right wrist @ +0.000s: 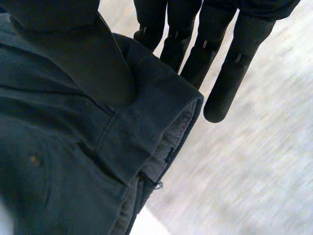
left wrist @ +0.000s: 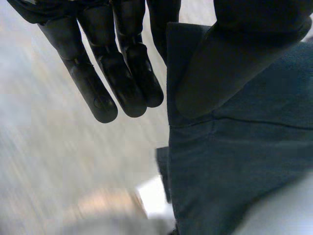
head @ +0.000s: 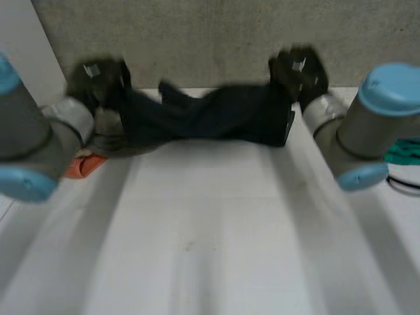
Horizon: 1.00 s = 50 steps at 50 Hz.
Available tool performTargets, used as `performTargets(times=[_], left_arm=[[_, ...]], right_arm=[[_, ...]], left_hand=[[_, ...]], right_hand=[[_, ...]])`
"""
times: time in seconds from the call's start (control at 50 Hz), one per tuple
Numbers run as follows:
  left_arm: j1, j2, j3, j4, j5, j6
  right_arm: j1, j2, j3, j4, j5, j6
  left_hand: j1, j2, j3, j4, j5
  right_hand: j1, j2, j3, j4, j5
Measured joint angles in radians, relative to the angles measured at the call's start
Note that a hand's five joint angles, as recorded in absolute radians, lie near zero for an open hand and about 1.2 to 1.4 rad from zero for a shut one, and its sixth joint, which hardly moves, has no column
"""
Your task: Fold the laundry.
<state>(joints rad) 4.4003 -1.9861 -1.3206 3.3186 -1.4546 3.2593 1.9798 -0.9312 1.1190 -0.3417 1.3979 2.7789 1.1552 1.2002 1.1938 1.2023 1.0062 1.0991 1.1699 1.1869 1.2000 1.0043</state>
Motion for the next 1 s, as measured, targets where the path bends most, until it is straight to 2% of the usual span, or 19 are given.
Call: performTargets(times=[0.1, 0.22, 0.4, 0.48, 0.54, 0.6, 0.7, 0.8, 0.92, 1.0], left_arm=[[-0.013, -0.02, -0.119, -0.064, -0.008, 0.08], [-0.017, 0.046, -0.238, -0.228, -0.014, 0.161], [-0.053, 0.261, -0.396, -0.535, 0.001, 0.292], [-0.094, 0.337, -0.46, -0.723, -0.016, 0.389], [-0.125, 0.37, -0.482, -0.843, -0.033, 0.44], [-0.148, 0.384, -0.478, -0.902, -0.046, 0.46], [-0.155, 0.373, -0.431, -0.877, -0.065, 0.451], [-0.116, 0.263, -0.28, -0.665, -0.088, 0.378], [-0.073, 0.073, -0.088, -0.398, -0.081, 0.287], [-0.06, -0.061, 0.041, -0.262, -0.075, 0.253]], right_arm=[[-0.004, 0.02, 0.111, 0.091, -0.041, -0.105], [-0.007, -0.038, 0.233, 0.257, -0.076, -0.199], [-0.019, -0.248, 0.417, 0.564, -0.055, -0.319], [-0.042, -0.37, 0.548, 0.762, -0.017, -0.472], [-0.061, -0.444, 0.629, 0.836, -0.012, -0.584], [-0.076, -0.498, 0.679, 0.852, -0.023, -0.65], [-0.092, -0.522, 0.686, 0.825, -0.043, -0.658], [-0.093, -0.45, 0.573, 0.69, -0.043, -0.483], [-0.071, -0.325, 0.436, 0.47, 0.029, -0.262], [-0.05, -0.236, 0.363, 0.321, 0.084, -0.193]], left_hand=[[0.0, 0.0, 0.0, 0.0, 0.0], [0.0, 0.0, 0.0, 0.0, 0.0], [0.0, 0.0, 0.0, 0.0, 0.0], [0.0, 0.0, 0.0, 0.0, 0.0], [0.0, 0.0, 0.0, 0.0, 0.0], [0.0, 0.0, 0.0, 0.0, 0.0], [0.0, 0.0, 0.0, 0.0, 0.0], [0.0, 0.0, 0.0, 0.0, 0.0], [0.0, 0.0, 0.0, 0.0, 0.0], [0.0, 0.0, 0.0, 0.0, 0.0]], right_hand=[[0.0, 0.0, 0.0, 0.0, 0.0], [0.0, 0.0, 0.0, 0.0, 0.0], [0.0, 0.0, 0.0, 0.0, 0.0], [0.0, 0.0, 0.0, 0.0, 0.0], [0.0, 0.0, 0.0, 0.0, 0.0], [0.0, 0.0, 0.0, 0.0, 0.0], [0.0, 0.0, 0.0, 0.0, 0.0], [0.0, 0.0, 0.0, 0.0, 0.0], [0.0, 0.0, 0.0, 0.0, 0.0], [0.0, 0.0, 0.0, 0.0, 0.0]])
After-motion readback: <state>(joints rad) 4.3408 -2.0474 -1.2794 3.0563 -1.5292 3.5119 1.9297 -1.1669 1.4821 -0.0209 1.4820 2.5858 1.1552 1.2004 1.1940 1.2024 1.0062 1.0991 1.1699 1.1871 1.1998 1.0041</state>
